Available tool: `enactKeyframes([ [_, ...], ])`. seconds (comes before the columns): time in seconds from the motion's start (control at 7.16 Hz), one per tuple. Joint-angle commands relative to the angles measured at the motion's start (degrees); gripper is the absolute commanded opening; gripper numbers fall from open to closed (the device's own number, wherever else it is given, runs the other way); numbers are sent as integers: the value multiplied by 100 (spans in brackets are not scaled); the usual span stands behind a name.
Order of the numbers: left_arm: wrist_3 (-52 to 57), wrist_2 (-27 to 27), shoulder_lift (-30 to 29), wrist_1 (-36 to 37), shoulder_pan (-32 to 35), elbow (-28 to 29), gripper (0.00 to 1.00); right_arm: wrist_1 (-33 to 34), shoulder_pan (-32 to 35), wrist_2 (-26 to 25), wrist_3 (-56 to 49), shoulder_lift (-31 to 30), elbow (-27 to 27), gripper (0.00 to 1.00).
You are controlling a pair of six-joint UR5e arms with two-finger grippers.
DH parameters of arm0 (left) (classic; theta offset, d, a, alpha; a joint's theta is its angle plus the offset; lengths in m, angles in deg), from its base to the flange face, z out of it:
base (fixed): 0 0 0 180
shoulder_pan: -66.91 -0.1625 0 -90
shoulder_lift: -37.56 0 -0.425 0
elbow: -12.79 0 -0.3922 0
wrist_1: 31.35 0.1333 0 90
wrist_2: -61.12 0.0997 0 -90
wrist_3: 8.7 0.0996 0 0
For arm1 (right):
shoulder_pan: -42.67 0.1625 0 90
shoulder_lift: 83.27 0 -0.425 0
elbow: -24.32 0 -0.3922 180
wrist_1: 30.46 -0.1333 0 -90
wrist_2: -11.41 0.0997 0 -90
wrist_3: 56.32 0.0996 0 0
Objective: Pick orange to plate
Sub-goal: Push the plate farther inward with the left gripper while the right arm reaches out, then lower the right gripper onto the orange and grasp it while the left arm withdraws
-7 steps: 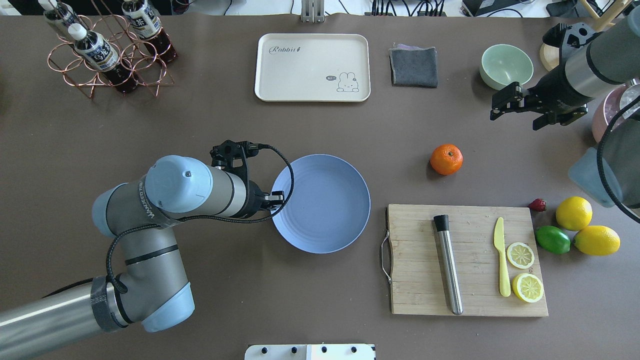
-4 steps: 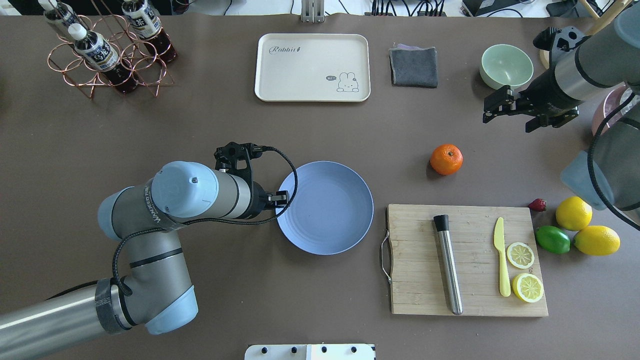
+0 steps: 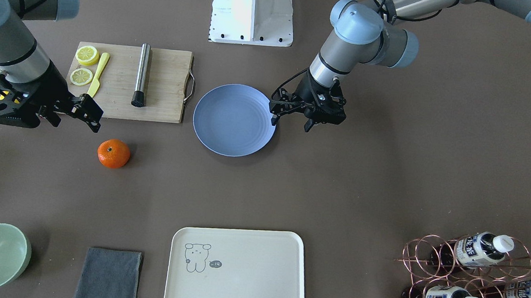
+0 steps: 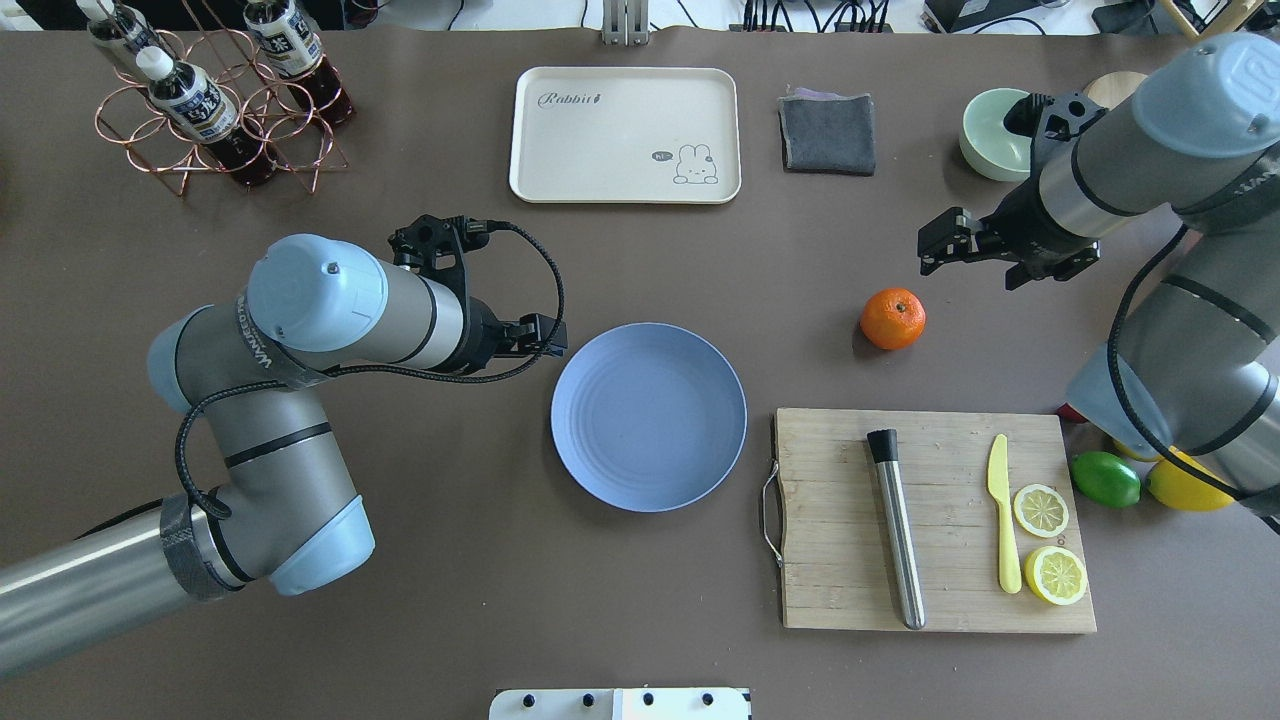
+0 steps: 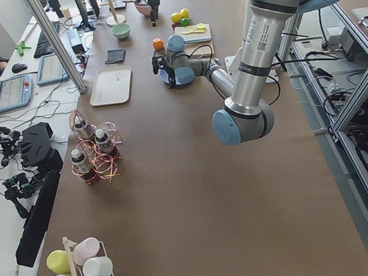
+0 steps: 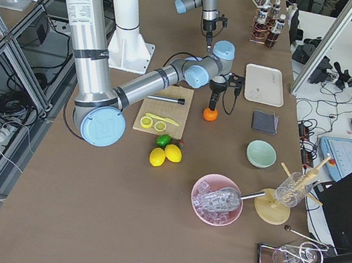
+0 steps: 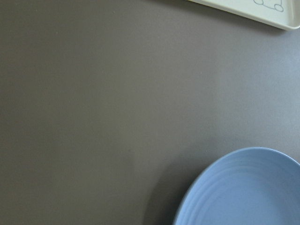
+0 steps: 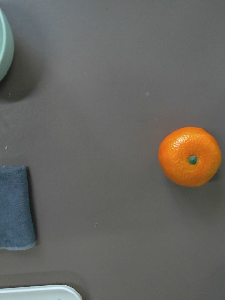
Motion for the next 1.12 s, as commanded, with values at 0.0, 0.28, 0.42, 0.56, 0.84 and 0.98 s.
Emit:
enactKeyframes([
  [0.0, 261, -6, 37, 0, 170, 28, 98, 3, -364, -429, 26, 203, -269, 100],
  [0.28, 348, -14, 37, -8, 188, 80, 98, -276, -513, -605, 35, 450, -769, 100],
  [0.42, 349, -15, 37, -9, 206, 107, 98, -731, -558, -685, 35, 451, -1146, 100],
  [0.56, 375, -15, 28, -17, 215, 159, 98, -874, -593, -694, 26, 451, -1376, 100],
  [0.84, 384, -15, 37, -26, 250, 168, 98, -867, -812, -790, 200, 451, -1387, 100],
  [0.98, 384, -15, 37, -26, 258, 177, 98, -876, -909, -896, 297, 468, -1396, 100],
])
